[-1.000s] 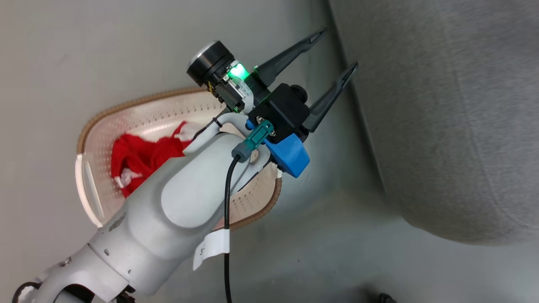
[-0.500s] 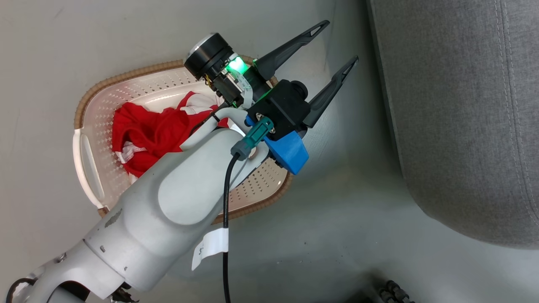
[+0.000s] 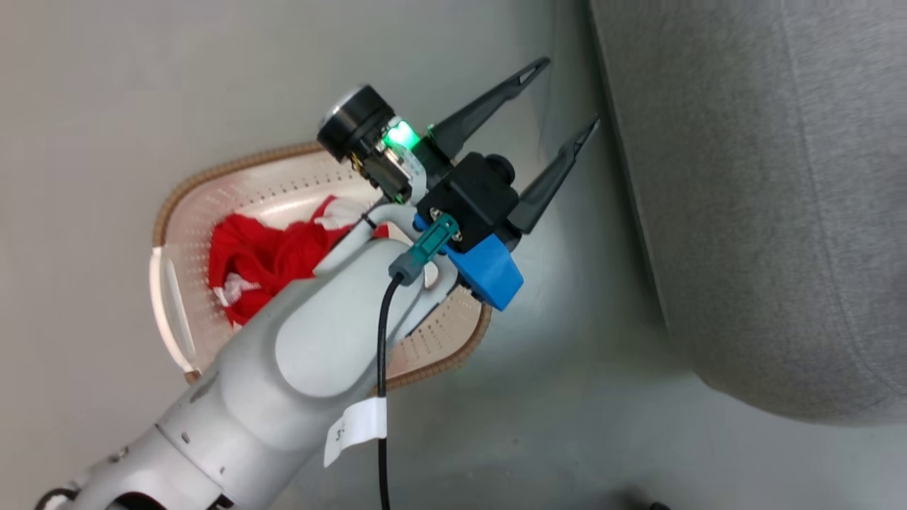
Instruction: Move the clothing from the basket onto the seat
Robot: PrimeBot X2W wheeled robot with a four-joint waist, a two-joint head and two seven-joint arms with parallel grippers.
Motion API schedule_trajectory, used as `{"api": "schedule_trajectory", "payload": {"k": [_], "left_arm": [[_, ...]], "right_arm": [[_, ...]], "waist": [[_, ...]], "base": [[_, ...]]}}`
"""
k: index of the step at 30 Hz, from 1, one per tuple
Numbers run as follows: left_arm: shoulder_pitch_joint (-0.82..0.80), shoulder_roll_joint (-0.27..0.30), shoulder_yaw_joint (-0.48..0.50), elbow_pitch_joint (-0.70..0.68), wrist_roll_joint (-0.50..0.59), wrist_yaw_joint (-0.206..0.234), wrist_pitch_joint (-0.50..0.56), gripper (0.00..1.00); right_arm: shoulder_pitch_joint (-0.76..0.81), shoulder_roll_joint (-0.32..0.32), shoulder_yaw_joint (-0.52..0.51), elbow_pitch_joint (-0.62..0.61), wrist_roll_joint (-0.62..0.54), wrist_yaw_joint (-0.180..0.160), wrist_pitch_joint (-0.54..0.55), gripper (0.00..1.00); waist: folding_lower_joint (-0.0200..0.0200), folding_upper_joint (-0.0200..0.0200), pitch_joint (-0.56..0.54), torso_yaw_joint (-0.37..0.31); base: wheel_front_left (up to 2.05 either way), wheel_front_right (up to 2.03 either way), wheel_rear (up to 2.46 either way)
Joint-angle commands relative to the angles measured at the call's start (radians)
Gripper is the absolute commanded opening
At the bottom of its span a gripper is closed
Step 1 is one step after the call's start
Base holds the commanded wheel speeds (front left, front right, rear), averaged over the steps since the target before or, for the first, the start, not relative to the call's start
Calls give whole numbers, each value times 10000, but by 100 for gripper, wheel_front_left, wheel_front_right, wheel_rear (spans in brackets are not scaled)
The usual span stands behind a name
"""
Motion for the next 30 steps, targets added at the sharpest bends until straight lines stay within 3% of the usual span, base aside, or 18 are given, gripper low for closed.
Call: {"api": "schedule_trajectory", "payload": {"k": [1, 6, 15, 22, 30], "left_arm": [[164, -33, 98, -85, -65, 34, -56, 100], [1089, -38, 614, -384, -263, 144, -58, 100], [3069, 153, 2294, -1113, -254, 486, -61, 100], [4633, 139, 3897, -1695, -57, 657, -60, 100], [6287, -39, 5638, -2022, 229, 547, -60, 100]], "right_arm": [[424, 141, -107, -178, -101, 1, -38, 100], [2060, 778, -247, -1506, -418, 1, -40, 100], [3983, 1737, 1025, -3758, -944, 1, -38, 100], [4946, 2367, 2195, -4541, -901, -1, -37, 100], [5816, 2794, 2942, -4779, -801, 1, -38, 100]], "waist": [[-1, 0, -586, 48], [-1, 0, -1775, 61], [-1, 0, -3674, 259], [-1, 0, -4874, 707], [-1, 0, -5913, 1246]], "base": [[0, 0, 0], [0, 0, 0], [0, 0, 0], [0, 0, 0], [0, 0, 0]]}}
